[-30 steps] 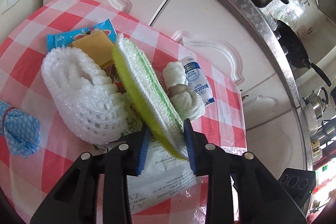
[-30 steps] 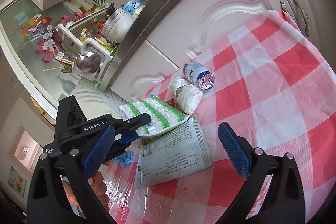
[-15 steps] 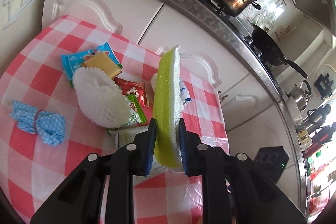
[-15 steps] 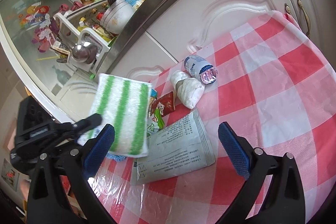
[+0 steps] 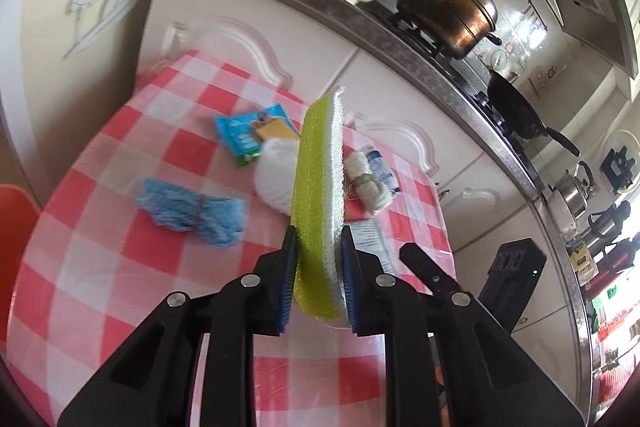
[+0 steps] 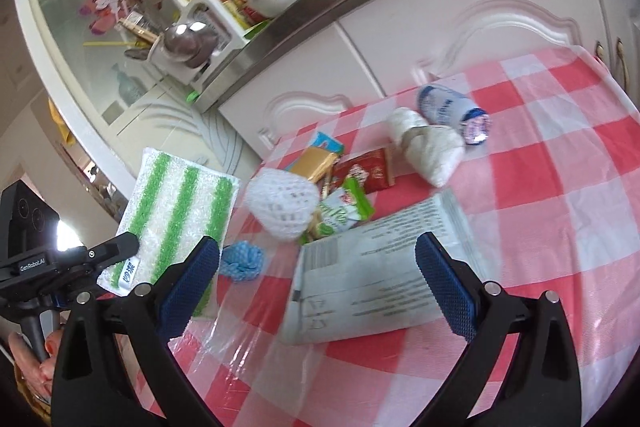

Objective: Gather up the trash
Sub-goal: 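Lift the sponge with the left tool while the right tool grasps a white foam net, then carry the sponge and foam net with both tools over the orange bucket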

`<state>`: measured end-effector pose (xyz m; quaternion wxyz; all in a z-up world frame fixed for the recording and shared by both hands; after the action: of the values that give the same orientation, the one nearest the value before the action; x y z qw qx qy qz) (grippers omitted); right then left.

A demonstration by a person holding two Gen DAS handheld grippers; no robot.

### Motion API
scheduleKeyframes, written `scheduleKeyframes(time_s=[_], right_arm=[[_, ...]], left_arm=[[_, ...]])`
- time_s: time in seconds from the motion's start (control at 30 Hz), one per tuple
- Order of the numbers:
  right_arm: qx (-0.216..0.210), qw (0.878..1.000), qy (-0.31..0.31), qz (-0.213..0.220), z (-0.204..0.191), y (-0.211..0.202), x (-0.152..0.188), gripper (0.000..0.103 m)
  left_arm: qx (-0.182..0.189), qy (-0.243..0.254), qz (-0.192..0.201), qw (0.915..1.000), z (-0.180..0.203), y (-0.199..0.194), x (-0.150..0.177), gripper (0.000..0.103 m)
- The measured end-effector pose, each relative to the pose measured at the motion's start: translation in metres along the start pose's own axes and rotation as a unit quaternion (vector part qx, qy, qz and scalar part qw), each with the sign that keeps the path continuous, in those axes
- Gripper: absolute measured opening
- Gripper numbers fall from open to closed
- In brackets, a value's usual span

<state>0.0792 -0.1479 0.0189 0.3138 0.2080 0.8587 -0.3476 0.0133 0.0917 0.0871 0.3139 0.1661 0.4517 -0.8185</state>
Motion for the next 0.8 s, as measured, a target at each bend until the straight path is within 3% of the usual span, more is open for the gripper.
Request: scheduleKeyframes(time_s=[0.17,0.23,0.27,0.3,0.47,0.73,0.8], right_arm=[[0.003,0.999,-0.044,-0.004,-0.036,0.010,0.001,0.097],[0.004,0.998,-0.056,-0.005,-0.046,0.015,0.001,0.092],[0.004,0.998,-0.057,-0.007,-0.050,0.018,0.000,0.081],[0.006,0.998,-0.055,-0.010,-0.052,0.023,-0.001,0.074],[-0.003,1.000,-0.003,-0.029,-0.046,0.049,-0.009,0.073],[0.068,0.995,-0.063,-0.040,-0.057,0.082,-0.026,0.073],[0.085,0.993,-0.069,-0.045,-0.058,0.092,-0.028,0.061]], left_arm=[[0.001,-0.021,0.010,0.9997,-0.035,-0.018,0.000,0.022],[0.006,-0.029,0.015,0.9994,-0.051,-0.025,0.000,0.022],[0.008,-0.034,0.017,0.9993,-0.058,-0.028,-0.001,0.022],[0.009,-0.038,0.018,0.9991,-0.064,-0.031,-0.001,0.022],[0.017,-0.050,0.020,0.9984,-0.092,-0.040,-0.001,0.022],[0.020,-0.060,0.027,0.9977,-0.121,-0.053,0.000,0.022],[0.022,-0.063,0.030,0.9974,-0.128,-0.057,0.000,0.022]])
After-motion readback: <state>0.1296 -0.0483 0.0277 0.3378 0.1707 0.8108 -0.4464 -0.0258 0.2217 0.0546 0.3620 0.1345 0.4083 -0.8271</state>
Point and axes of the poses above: each gripper's, at about its wrist camera, not at the fingertips, and y roughly the way its jaws point, z to its right, x to its underside, the point moved 4 cm from there along y, roughly the way its jaws point, and after that the axes turned 3 degrees about -z, right-handed, at the moved point
